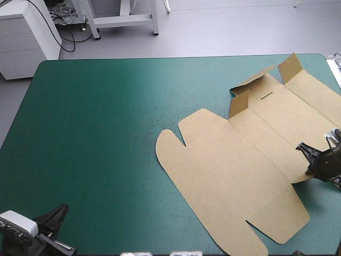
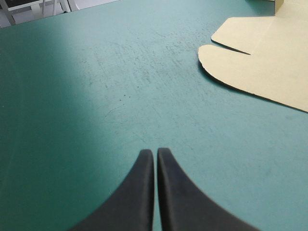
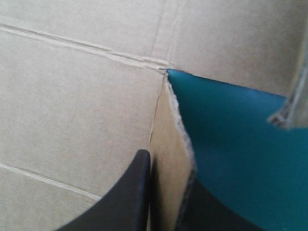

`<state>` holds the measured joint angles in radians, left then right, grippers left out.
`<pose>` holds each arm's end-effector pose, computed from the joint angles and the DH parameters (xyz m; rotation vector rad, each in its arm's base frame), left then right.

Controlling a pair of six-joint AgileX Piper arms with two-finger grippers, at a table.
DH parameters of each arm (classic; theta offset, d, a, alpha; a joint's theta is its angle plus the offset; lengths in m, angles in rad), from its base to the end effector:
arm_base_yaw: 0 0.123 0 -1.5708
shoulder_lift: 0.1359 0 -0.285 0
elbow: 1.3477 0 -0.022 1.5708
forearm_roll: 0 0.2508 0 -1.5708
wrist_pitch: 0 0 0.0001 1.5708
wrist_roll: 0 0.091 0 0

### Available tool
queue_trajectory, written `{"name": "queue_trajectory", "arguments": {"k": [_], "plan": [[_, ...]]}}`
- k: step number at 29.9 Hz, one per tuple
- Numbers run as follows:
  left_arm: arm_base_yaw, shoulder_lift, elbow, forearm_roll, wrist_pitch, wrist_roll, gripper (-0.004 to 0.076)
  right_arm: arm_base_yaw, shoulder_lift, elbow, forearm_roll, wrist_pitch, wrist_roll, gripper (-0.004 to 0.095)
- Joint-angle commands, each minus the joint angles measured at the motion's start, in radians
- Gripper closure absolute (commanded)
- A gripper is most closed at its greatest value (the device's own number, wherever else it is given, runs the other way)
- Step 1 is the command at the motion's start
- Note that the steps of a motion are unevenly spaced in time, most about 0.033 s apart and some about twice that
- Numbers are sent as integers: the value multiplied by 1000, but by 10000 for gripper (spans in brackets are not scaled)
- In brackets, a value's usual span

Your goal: Fold the box

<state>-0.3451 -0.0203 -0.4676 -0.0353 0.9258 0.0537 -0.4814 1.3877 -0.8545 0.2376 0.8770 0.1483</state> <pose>-0.0001 -0.0027 0.2794 0.3805 1.8903 -0.2367 0.2251 -0.0990 0.2329 1.0587 2.6533 0.2258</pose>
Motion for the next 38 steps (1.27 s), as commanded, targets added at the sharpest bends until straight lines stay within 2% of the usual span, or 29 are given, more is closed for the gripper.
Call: {"name": "queue_trajectory", "arguments": {"k": [1,10,18,22,27,33,38], "plan": [[2,2,-21,1,-74,-2,717,-8,-21,-26,-3,-6,-33,923],[2,2,-21,1,-74,-2,717,-8,-6,-112,-20,13,-138,923],[2,2,-21,1,-74,-2,717,-6,187,-358,-45,258,-280,922],[2,2,-21,1,-74,-2,717,9,260,-457,-63,308,-354,922],[2,2,-21,-4,-74,-2,717,119,332,-558,-216,313,-379,922],[2,2,-21,-18,-74,-2,717,271,449,-701,-238,375,-454,924],[2,2,-21,-18,-74,-4,717,415,514,-815,-266,377,-503,924]]}}
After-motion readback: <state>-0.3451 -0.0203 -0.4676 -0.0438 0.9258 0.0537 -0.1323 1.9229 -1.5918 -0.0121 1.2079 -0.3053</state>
